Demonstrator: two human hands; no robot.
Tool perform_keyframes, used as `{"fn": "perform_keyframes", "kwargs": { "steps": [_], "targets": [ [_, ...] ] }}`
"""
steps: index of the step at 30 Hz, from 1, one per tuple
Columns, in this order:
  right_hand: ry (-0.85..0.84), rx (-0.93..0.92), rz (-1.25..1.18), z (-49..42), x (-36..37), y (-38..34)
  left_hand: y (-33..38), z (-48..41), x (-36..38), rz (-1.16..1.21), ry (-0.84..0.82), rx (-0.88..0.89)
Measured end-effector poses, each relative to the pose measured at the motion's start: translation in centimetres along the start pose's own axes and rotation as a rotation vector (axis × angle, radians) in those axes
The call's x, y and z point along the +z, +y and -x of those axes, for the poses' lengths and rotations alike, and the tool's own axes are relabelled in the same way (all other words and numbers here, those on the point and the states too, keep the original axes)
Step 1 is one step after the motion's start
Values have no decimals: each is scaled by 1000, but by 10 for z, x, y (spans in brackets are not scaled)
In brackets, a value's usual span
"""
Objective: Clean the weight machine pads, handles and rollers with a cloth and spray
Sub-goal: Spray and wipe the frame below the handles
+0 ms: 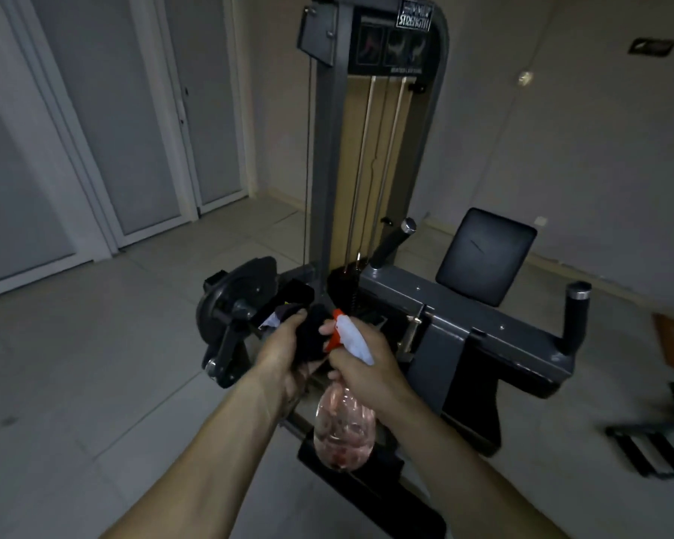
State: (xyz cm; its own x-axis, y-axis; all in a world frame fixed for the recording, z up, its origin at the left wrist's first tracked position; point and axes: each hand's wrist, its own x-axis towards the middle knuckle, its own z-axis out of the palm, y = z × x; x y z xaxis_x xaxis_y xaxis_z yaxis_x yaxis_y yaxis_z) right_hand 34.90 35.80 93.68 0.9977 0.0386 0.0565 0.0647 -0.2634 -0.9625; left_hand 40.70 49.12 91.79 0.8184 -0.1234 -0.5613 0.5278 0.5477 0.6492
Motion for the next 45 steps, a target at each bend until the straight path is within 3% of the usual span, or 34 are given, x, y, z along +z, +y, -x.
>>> {"fn": "perform_keyframes", "kwargs": {
  "steps": [4, 8, 10, 17, 22, 26, 29, 32, 37, 45],
  "targets": [
    [289, 120, -97, -34, 26, 7, 33, -36, -22, 21, 42, -62],
    [636, 336, -224, -58, 15, 30, 41, -70, -4, 9, -45, -146],
    [722, 428, -226, -77, 5, 56, 46, -94, 14, -78, -97, -203],
    [783, 657, -296, -117, 3, 74, 56, -159, 38, -211, -142, -295],
    [880, 644, -335, -127, -10, 70, 50, -190, 54, -283, -159, -397],
    [925, 532, -431, -127, -30, 63, 39, -214, 67, -369, -147, -467],
    [1052, 432, -438, -130, -37, 51, 25, -227, 81, -433, -148, -531],
    [1189, 351, -292, -131, -45, 39, 5, -239, 93, -488, -189, -582],
    [1265, 206, 82, -130, -54, 12, -23, -262, 116, -480, -203, -663],
    [1388, 97, 212, -145, -59, 22, -52, -279, 156, -420, -176, -754]
  ]
}}
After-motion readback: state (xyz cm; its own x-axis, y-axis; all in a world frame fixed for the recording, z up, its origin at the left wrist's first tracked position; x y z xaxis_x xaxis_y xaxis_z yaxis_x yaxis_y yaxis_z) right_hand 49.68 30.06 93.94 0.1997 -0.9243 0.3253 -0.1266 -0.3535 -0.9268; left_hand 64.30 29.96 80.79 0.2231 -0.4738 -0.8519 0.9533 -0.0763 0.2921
